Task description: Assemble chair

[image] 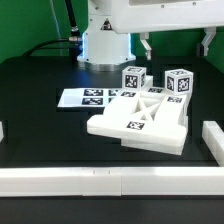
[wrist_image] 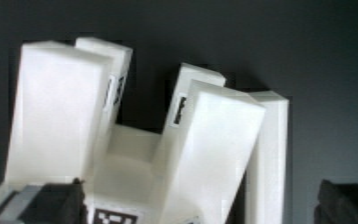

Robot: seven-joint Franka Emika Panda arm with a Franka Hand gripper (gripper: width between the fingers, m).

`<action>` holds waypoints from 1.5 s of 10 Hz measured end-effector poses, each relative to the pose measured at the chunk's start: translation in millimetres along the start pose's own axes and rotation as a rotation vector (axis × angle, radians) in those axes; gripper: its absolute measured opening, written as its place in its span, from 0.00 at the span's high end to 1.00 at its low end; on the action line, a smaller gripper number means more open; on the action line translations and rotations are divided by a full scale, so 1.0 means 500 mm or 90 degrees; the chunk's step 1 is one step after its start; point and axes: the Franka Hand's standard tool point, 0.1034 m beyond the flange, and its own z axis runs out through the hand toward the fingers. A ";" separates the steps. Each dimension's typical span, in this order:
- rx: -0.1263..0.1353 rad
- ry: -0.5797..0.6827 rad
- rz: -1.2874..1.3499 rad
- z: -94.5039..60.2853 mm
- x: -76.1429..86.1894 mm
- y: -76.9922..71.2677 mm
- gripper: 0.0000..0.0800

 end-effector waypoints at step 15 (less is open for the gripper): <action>-0.036 0.011 -0.121 0.015 0.112 0.039 0.19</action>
Offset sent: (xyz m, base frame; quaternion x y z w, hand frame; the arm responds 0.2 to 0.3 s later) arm 0.0000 0.0000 0.0000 0.0000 0.0000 -0.1938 0.9810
